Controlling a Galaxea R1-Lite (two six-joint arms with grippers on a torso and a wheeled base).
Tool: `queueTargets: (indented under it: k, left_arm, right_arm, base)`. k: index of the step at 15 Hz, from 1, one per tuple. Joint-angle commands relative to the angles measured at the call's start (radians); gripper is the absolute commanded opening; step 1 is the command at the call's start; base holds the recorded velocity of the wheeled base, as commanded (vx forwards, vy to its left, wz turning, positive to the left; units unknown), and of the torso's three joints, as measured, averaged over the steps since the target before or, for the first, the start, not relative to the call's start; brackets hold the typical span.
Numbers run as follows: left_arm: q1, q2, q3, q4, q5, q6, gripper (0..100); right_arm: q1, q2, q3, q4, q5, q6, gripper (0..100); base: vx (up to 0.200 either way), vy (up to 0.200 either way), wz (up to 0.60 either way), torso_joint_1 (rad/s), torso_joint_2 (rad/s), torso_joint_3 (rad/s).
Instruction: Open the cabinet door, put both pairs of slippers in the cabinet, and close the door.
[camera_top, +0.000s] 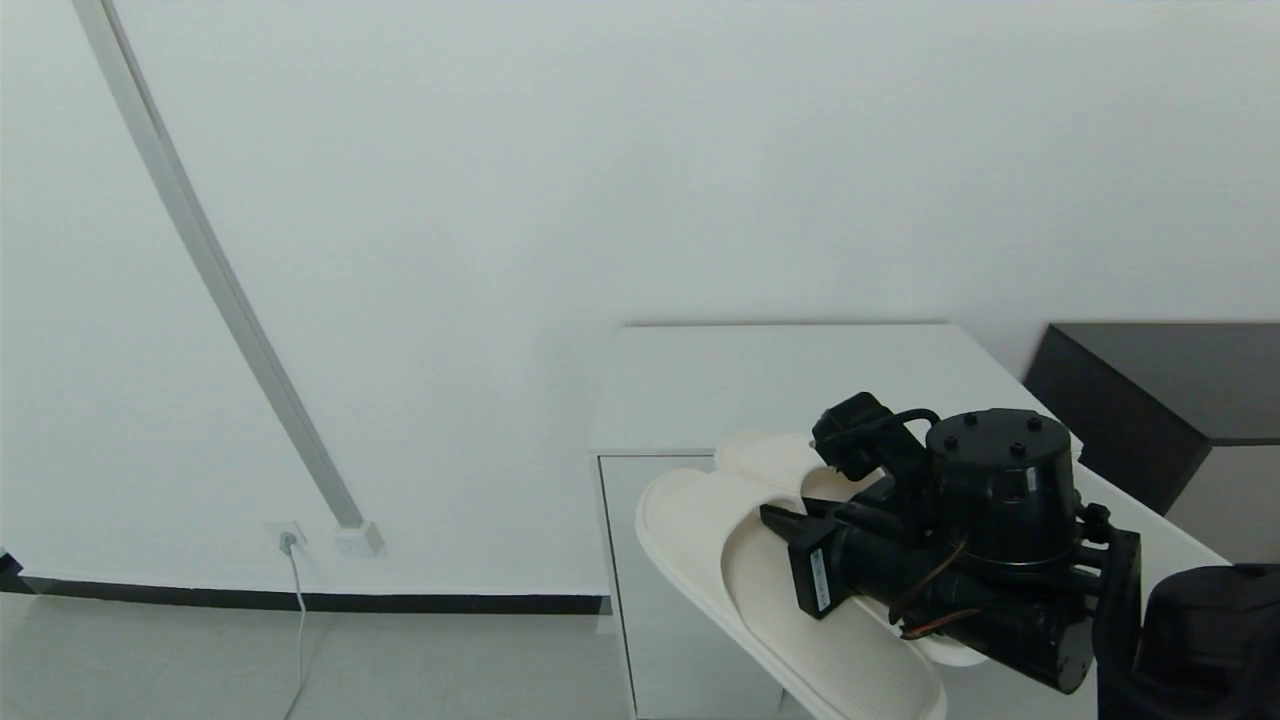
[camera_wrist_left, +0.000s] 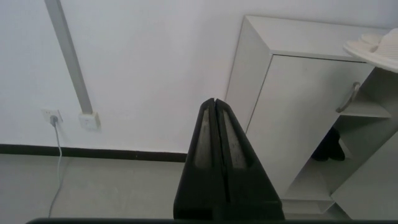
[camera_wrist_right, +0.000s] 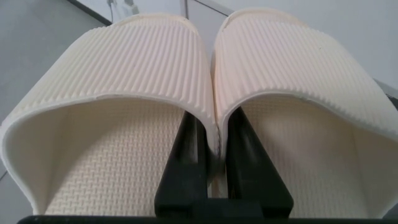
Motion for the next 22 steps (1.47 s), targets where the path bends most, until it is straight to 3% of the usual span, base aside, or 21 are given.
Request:
queueTargets:
  k: [1, 15, 22]
  left_arm:
    - [0.000, 0.001, 0.000, 0.000, 0.001, -0.001, 0]
    - [0.000, 0.001, 0.000, 0.000, 0.002, -0.001, 0]
    - [0.000, 0.001, 0.000, 0.000, 0.002, -0.002, 0]
  right_arm:
    - [0.001, 0.002, 0.000, 0.000, -0.001, -0.001, 0]
    - [0.001, -0.003, 0.008, -0.001, -0.001, -0.004, 0]
    - [0.004, -0.004, 0.015, -0.001, -0.002, -0.004, 0]
  base:
    - [0.000, -0.200, 0.00, 0.002, 0.00, 0.002]
    - [0.000, -0.200, 0.00, 0.003, 0.00, 0.003]
    - [0.000, 0.000, 0.00, 0.000, 0.00, 0.000]
